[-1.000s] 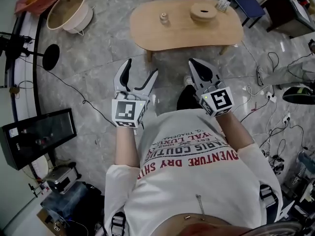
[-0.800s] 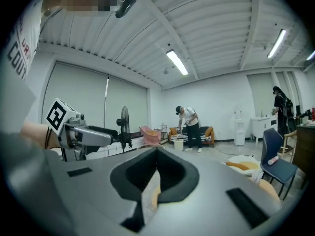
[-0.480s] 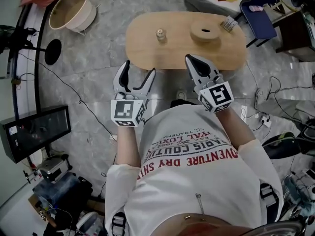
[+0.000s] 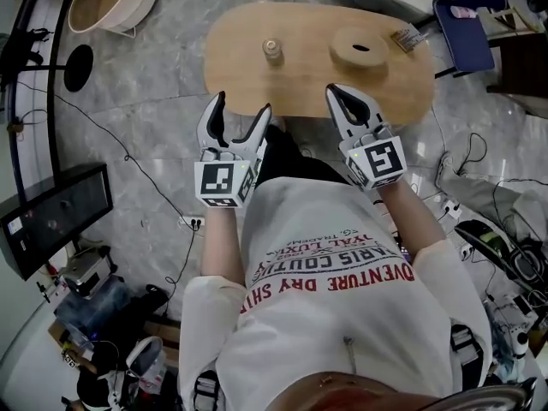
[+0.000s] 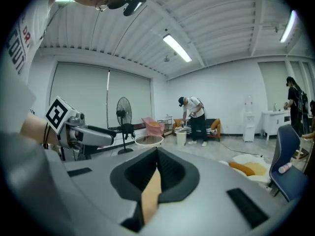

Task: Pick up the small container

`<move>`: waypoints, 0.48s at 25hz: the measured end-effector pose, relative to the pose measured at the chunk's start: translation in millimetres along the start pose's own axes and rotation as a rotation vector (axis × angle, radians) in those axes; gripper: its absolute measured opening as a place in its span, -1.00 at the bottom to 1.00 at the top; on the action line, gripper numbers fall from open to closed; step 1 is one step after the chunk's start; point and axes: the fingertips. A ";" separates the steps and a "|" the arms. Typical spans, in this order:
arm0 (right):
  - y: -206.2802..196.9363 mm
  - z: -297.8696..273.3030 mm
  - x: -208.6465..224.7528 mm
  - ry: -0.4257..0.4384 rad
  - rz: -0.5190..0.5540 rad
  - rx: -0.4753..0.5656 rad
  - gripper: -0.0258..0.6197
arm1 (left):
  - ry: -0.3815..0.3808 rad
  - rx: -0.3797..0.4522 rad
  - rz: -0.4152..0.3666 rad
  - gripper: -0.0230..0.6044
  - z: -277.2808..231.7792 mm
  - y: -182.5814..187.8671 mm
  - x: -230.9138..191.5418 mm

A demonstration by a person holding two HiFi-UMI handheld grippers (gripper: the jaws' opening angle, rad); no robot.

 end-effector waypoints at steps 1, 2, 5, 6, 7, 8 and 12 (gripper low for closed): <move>-4.0 -7.9 5.9 -0.005 -0.001 -0.009 -0.93 | 0.006 -0.007 -0.005 0.23 -10.9 -2.8 -4.5; -8.5 -15.7 12.0 -0.014 -0.006 -0.020 -0.93 | 0.013 -0.012 -0.020 0.23 -21.7 -5.6 -8.1; -23.2 -40.9 27.0 -0.038 -0.035 -0.055 -0.93 | 0.006 -0.041 -0.081 0.23 -54.3 -16.9 -13.8; -27.1 -51.7 31.2 -0.042 -0.042 -0.063 -0.93 | -0.008 -0.054 -0.092 0.23 -67.4 -22.0 -16.9; -30.7 -63.7 35.3 -0.043 -0.048 -0.068 -0.93 | -0.024 -0.066 -0.099 0.23 -81.6 -28.0 -21.4; -34.8 -76.1 38.7 -0.040 -0.054 -0.074 -0.93 | -0.038 -0.077 -0.101 0.23 -96.1 -35.3 -26.8; -60.7 -117.5 48.8 -0.009 -0.081 -0.124 -0.93 | -0.068 -0.105 -0.102 0.23 -147.6 -76.0 -45.4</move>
Point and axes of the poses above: the fingertips, and each gripper's own axes: z backward along the fingers, x to its right, y out of its top, and after that the axes turned 11 degrees about -x, right-handed
